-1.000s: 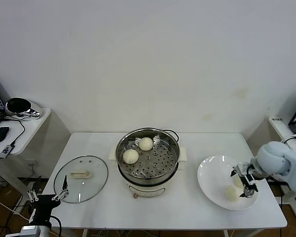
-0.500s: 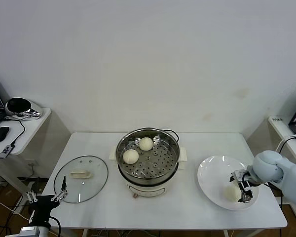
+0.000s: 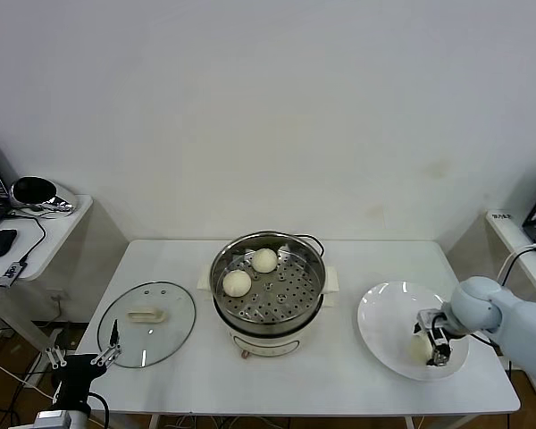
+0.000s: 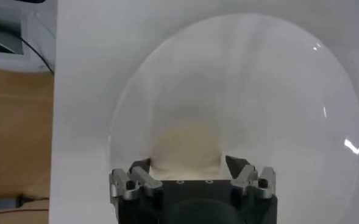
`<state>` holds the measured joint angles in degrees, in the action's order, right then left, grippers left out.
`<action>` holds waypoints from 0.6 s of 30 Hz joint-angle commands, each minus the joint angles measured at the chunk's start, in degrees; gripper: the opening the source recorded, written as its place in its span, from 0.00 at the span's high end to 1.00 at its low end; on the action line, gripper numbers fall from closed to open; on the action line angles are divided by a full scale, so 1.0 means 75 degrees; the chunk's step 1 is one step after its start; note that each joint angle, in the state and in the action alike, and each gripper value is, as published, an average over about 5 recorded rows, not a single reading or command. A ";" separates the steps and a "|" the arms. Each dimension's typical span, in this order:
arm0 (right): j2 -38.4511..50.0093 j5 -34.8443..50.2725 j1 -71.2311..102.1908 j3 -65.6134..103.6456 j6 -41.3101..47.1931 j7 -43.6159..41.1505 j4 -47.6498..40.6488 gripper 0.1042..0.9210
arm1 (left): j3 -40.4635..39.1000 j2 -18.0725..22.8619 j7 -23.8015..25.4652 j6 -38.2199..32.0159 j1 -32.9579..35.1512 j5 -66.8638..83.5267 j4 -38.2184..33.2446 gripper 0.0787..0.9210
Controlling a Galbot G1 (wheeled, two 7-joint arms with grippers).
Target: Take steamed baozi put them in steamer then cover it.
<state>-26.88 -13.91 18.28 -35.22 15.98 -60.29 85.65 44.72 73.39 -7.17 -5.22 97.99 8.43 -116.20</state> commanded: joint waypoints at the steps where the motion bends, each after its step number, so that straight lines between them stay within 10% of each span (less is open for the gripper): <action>1: -0.0118 -0.0024 0.0012 0.0072 0.0008 -0.0010 -0.0140 0.27 | 0.0008 0.0004 -0.0001 -0.0016 0.0016 0.0003 -0.0012 0.12; 18: 0.0150 0.1498 -0.3615 -0.1116 -0.0134 -0.0827 0.0359 0.43 | -0.0069 -0.0062 0.0001 -0.0006 -0.0041 -0.0001 -0.0007 0.12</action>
<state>-25.56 -10.60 10.67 -37.89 15.42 -63.33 87.41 44.62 73.04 -7.21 -5.37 97.82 8.48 -116.37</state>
